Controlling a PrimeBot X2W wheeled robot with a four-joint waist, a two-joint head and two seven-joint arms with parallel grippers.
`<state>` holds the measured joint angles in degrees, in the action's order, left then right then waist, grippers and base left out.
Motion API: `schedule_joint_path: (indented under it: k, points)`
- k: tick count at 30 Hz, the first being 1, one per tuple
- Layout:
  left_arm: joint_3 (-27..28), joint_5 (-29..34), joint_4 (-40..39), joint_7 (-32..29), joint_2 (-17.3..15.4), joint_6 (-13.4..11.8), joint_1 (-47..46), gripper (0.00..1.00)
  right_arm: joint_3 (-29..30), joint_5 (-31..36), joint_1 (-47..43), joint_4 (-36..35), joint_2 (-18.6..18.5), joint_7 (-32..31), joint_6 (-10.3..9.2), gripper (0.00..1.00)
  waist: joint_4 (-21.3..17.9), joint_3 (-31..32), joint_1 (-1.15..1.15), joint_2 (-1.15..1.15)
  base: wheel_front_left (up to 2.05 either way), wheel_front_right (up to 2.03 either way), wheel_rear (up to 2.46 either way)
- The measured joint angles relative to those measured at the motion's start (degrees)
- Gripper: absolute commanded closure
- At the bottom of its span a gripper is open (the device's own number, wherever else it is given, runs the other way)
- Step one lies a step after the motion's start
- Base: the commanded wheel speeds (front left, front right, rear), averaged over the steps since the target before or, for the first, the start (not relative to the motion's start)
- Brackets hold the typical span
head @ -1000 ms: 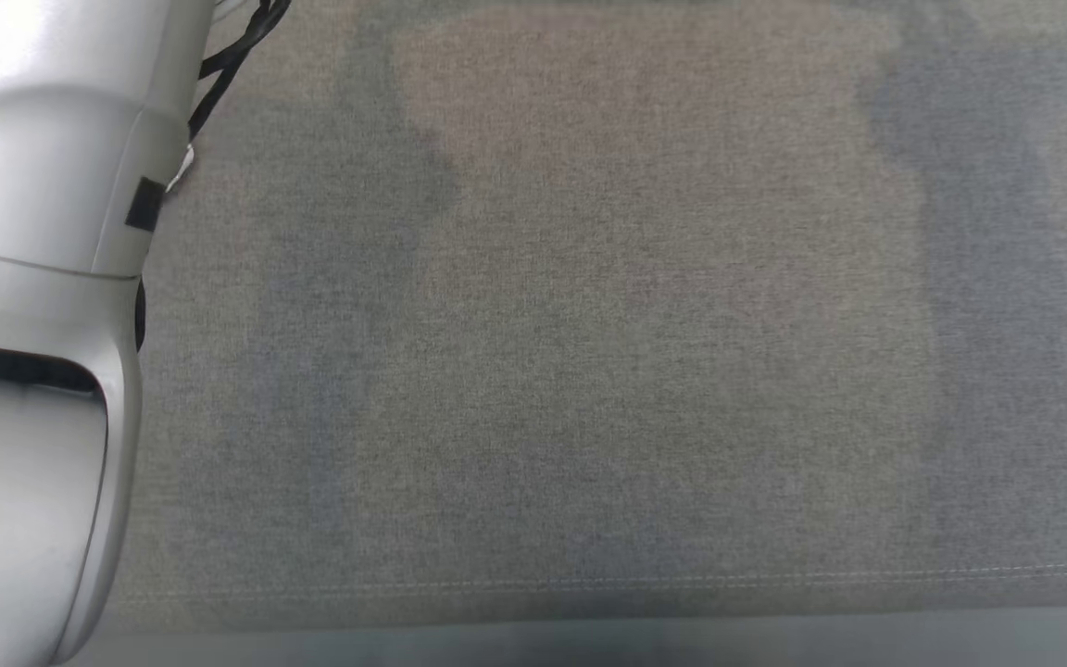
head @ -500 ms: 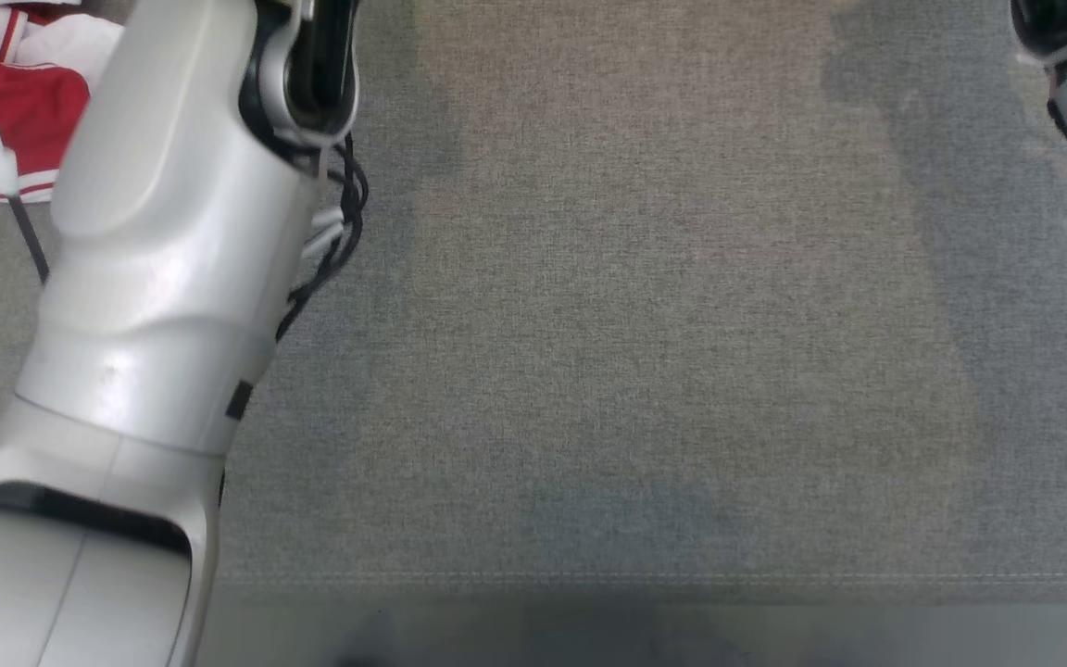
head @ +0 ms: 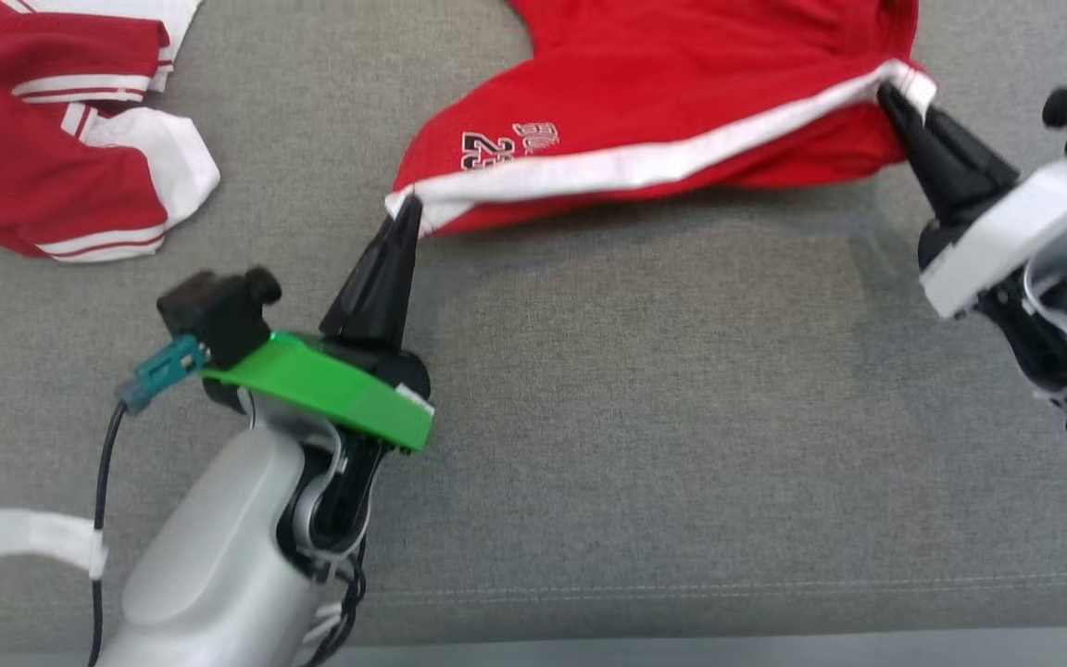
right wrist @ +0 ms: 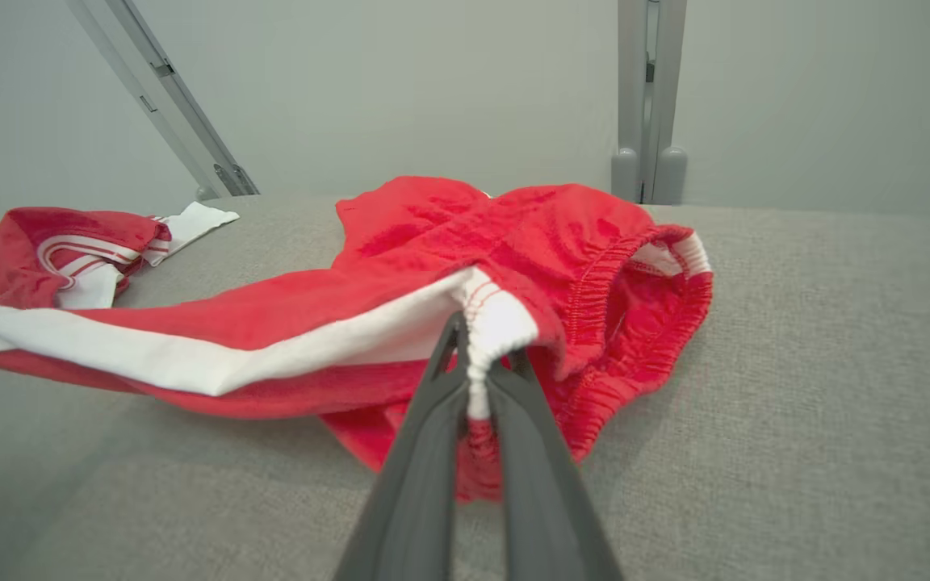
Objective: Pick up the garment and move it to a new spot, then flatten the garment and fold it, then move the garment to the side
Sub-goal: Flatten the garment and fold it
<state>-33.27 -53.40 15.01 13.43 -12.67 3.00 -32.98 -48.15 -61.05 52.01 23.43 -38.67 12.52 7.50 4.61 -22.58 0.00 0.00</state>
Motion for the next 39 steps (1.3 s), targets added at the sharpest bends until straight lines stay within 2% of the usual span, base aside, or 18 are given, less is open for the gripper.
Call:
schedule_joint_path:
  k: [4, 8, 16, 24, 31, 35, 39]
  points:
    - [-0.2, -1.1, -3.46, 0.51, -1.58, 0.03, 8.03, 1.0, 0.42, -0.69, -8.75, -4.25, -2.59, 0.96, 0.0, 1.0, -0.32, 3.36, 0.0, 0.0, 0.0, 0.0, 0.0]
    - [-0.38, -1.46, -5.24, 0.77, -3.33, 0.09, 14.84, 1.0, 2.41, 0.96, -17.14, -6.77, -3.6, 1.79, 0.0, 1.0, -0.68, 6.57, 0.0, 0.0, 0.0, 0.0, 0.0]
    - [-1.36, 1.33, -7.45, 1.33, -5.36, -0.1, 26.54, 1.0, 9.9, 6.9, -35.93, -12.59, -1.15, 2.38, 0.0, 1.0, -1.39, 12.09, 0.0, 0.0, 0.0, 0.0, 0.0]
    - [3.02, 3.38, -11.27, 1.53, -5.75, -0.77, 34.56, 1.0, 18.34, 11.87, -52.38, -20.52, 1.68, 1.64, 0.0, 1.0, -1.17, 14.56, 0.0, 0.0, 0.0, 0.0, 0.0]
    - [5.89, 5.73, -18.16, 1.59, -5.75, -2.0, 41.92, 1.0, 26.14, 15.77, -61.1, -28.4, 4.83, -3.09, 0.0, 1.0, -2.23, 14.03, 0.0, 0.0, 0.0, 0.0, 0.0]
    - [5.23, 6.64, -18.98, 0.99, -6.08, -1.99, 41.66, 1.0, 28.37, 16.89, -60.99, -29.95, 6.91, -5.01, 0.0, 1.0, -2.82, 13.64, 0.0, 0.0, 0.0, 0.0, 0.0]
    - [5.17, 7.2, -18.68, -0.16, -6.06, -1.92, 37.75, 1.0, 28.13, 17.35, -58.84, -28.82, 9.12, -6.94, 0.0, 1.0, -3.16, 13.55, 0.0, 0.0, 0.0, 0.0, 0.0]
